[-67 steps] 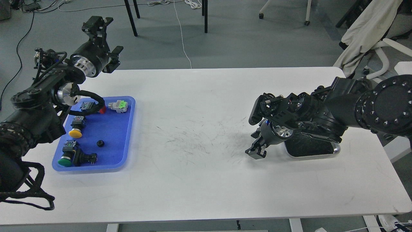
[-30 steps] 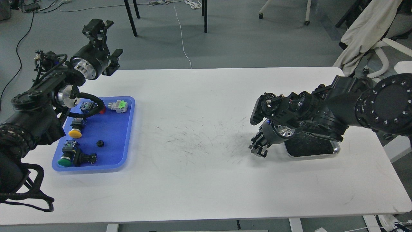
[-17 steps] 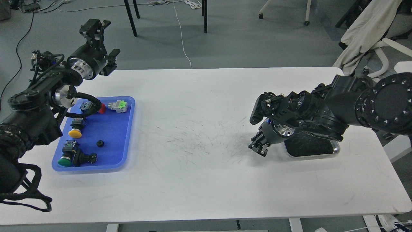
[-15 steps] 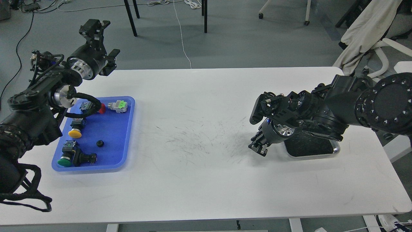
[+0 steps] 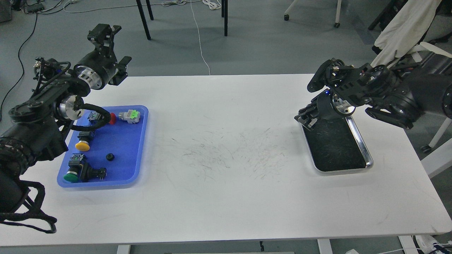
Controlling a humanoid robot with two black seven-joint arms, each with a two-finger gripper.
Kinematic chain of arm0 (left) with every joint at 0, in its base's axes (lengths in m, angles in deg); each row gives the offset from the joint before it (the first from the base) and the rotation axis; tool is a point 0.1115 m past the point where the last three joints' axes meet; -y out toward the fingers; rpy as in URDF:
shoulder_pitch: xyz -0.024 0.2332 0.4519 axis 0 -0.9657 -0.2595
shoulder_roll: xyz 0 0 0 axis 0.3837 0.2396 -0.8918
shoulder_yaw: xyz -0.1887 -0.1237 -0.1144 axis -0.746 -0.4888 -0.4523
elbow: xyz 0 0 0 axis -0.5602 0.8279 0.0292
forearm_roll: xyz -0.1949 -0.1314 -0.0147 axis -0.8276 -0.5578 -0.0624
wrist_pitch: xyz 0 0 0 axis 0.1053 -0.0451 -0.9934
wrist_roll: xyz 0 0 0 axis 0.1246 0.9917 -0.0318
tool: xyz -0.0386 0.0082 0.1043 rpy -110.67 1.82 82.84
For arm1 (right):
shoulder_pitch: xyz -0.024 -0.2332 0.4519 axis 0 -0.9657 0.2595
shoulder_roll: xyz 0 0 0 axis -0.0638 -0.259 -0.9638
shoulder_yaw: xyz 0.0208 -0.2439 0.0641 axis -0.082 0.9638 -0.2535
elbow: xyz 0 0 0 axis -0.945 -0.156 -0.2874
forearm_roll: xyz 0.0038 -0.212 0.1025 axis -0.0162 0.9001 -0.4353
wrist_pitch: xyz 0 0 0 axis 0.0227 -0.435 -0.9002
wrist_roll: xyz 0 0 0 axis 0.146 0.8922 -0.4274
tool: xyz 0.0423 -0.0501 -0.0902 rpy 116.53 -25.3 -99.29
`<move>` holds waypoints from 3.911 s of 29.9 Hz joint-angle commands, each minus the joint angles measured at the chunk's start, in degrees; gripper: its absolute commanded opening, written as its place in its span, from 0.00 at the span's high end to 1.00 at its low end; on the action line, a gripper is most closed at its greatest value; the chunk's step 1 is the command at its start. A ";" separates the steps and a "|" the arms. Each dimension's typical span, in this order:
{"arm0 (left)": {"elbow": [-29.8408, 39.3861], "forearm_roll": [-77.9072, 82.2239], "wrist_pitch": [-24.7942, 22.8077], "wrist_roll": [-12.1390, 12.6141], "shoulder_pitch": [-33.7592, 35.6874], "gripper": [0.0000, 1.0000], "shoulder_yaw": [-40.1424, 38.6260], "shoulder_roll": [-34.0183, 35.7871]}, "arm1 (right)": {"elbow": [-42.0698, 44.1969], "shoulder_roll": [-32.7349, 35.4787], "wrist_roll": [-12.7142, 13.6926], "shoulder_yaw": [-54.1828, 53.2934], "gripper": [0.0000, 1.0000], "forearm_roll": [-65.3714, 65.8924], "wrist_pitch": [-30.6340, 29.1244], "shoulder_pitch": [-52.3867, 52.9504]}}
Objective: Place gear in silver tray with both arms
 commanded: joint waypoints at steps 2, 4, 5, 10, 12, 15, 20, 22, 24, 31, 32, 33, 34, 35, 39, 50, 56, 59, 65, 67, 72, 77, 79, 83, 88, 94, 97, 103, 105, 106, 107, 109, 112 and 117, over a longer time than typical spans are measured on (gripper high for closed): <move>0.09 0.00 -0.12 -0.02 -0.56 0.02 -0.07 0.08 | 1.70 5.10 -0.01 -2.72 0.98 0.00 0.00 -1.04; 0.09 -0.09 -0.12 -0.02 -0.65 0.02 -0.07 0.08 | 2.75 7.12 -0.01 -4.04 0.98 0.00 0.08 -2.18; 0.18 -0.09 -0.03 -0.02 -0.65 0.02 -0.07 0.08 | 3.63 7.91 -0.01 -4.48 0.98 0.00 0.08 -2.97; 0.18 -0.26 0.06 -0.02 -0.65 0.02 -0.07 -0.01 | 9.25 8.71 -0.01 -7.65 0.98 0.00 0.26 -9.73; 0.26 -0.26 0.06 -0.02 -0.65 0.02 -0.07 -0.01 | 11.45 8.62 -0.01 -7.74 0.98 0.00 0.52 -12.28; 0.27 -0.35 0.06 -0.11 -0.57 0.02 -0.07 0.08 | 14.18 8.10 -0.01 -8.17 0.98 0.00 0.79 -15.10; 0.27 -0.35 0.14 -0.11 -0.65 0.02 -0.07 0.08 | 14.98 7.13 -0.01 -9.41 0.98 0.00 0.88 -16.60; 0.35 -0.44 0.14 -0.11 -0.57 0.02 -0.07 0.08 | 15.15 6.60 -0.01 -9.41 0.98 0.00 0.87 -16.87; 0.27 -0.44 0.14 -0.11 -0.57 0.02 -0.07 0.08 | 16.46 5.47 -0.01 -9.41 0.98 0.00 0.88 -17.65; 0.27 -0.53 0.14 -0.11 -0.65 0.02 -0.07 0.60 | 20.86 2.21 -0.01 -9.49 0.98 0.00 0.87 -20.91; 0.27 -0.53 0.14 -0.11 -0.65 0.02 -0.07 0.78 | 21.13 2.03 -0.01 -9.58 0.98 0.00 0.96 -21.08; 0.27 -0.53 0.14 -0.11 -0.65 0.02 -0.07 0.87 | 21.39 1.68 -0.01 -9.58 0.98 0.00 0.96 -21.26; 0.27 -0.53 0.14 -0.11 -0.65 0.02 -0.07 0.95 | 21.39 1.33 -0.01 -9.67 0.98 0.00 1.05 -21.26; 0.27 -0.61 0.14 -0.11 -0.57 0.02 -0.07 1.04 | 21.31 0.98 -0.01 -9.76 0.97 0.00 1.05 -21.35; 0.27 -0.53 0.14 -0.11 -0.57 0.02 -0.07 1.31 | 21.57 0.71 -0.01 -9.85 0.95 -0.26 1.14 -21.35; 0.27 -0.53 0.14 -0.11 -0.57 0.02 -0.07 1.48 | 21.48 0.71 -0.01 -16.25 0.27 -1.14 1.14 -21.26; 0.35 -0.27 0.14 -0.11 -0.57 0.02 0.02 1.57 | 21.39 1.24 -0.01 -20.82 0.18 -1.84 0.79 -20.65; 0.53 0.26 -0.12 0.07 -0.57 0.02 0.11 2.62 | 21.48 1.41 -0.01 -24.86 0.16 -5.87 0.26 -20.30; 5.69 0.26 -1.00 -0.11 -0.13 0.02 3.63 7.10 | 21.57 1.77 -0.01 -29.09 0.09 -16.33 1.05 -20.65; 13.84 0.26 -1.18 -0.11 -0.21 0.02 3.71 10.34 | 21.39 1.85 -0.01 -31.10 0.09 -19.50 1.05 -21.08; 20.65 0.53 0.76 -0.11 -0.21 0.02 3.71 12.20 | 21.22 2.91 -0.01 -34.80 0.09 -22.85 1.05 -21.87; 28.81 2.98 0.85 -0.11 -0.65 0.02 5.64 16.06 | 20.60 4.22 -0.01 -42.79 0.08 -29.87 0.09 -22.93; 34.34 4.91 -0.03 -0.20 -1.27 0.01 7.14 18.87 | 20.34 5.28 -0.01 -45.08 0.07 -32.86 0.08 -23.02; 38.49 8.17 -0.12 -0.11 -2.32 0.01 8.28 23.97 | 19.11 6.77 -0.01 -50.18 0.07 -38.83 0.08 -23.11; 50.96 17.64 0.49 -1.34 -3.73 0.02 12.06 33.19 | 14.28 9.93 -0.01 -54.66 0.07 -49.55 -0.09 -23.11; 55.10 28.46 3.30 -5.73 -8.82 0.02 12.94 37.68 | 11.81 11.70 -0.01 -57.66 0.07 -60.80 0.52 -23.19; 58.26 32.32 4.18 -6.44 -11.54 0.02 13.03 39.80 | 11.99 12.49 -0.01 -58.01 0.06 -65.64 0.61 -23.90; 58.98 44.99 9.46 -10.12 -15.77 0.03 12.94 39.54 | 11.90 12.58 -0.01 -63.54 0.06 -73.29 1.40 -26.97; 58.80 45.87 9.81 -11.71 -17.00 0.03 13.03 39.45 | 11.81 12.23 -0.01 -65.03 0.06 -73.30 2.80 -28.37; 58.63 46.66 9.81 -11.89 -17.70 0.04 13.03 39.36 | 11.73 12.14 -0.01 -65.48 0.06 -73.30 3.33 -28.90; 58.36 47.89 9.90 -12.15 -18.40 0.05 13.12 39.28 | 11.64 11.96 -0.01 -65.74 0.06 -73.30 3.60 -29.08; 58.19 50.96 10.25 -12.55 -19.28 0.12 13.12 38.84 | 11.02 11.87 -0.01 -65.92 0.06 -73.30 3.86 -29.26; 56.44 54.13 10.95 -12.55 -20.25 0.12 13.82 38.48 | 10.41 11.70 -0.01 -66.01 0.06 -73.30 4.30 -29.61; 54.06 56.16 10.95 -12.55 -20.25 0.12 14.61 38.75 | 10.32 11.26 -0.01 -65.92 0.06 -73.30 4.48 -29.70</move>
